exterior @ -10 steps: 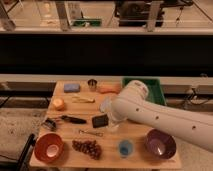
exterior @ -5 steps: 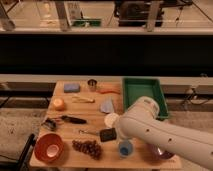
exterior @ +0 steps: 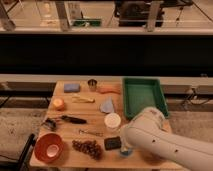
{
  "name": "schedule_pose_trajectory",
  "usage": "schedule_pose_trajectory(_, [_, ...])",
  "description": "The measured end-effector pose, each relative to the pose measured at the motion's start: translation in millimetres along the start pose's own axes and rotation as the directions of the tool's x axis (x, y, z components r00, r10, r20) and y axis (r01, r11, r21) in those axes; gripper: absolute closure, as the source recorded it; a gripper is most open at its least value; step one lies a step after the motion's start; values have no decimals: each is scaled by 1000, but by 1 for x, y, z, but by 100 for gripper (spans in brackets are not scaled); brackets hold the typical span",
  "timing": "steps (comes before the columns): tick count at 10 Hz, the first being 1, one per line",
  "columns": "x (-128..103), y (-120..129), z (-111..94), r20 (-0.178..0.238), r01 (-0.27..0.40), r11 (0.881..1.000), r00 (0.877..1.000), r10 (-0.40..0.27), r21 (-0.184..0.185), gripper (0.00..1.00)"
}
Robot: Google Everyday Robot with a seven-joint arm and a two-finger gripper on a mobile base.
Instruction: Place eraser in plastic cup
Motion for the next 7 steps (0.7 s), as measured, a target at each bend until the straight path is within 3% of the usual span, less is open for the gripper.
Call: schedule_pose_trajectory(7, [37,21,30,-11,-105,994,994,105,-25,100])
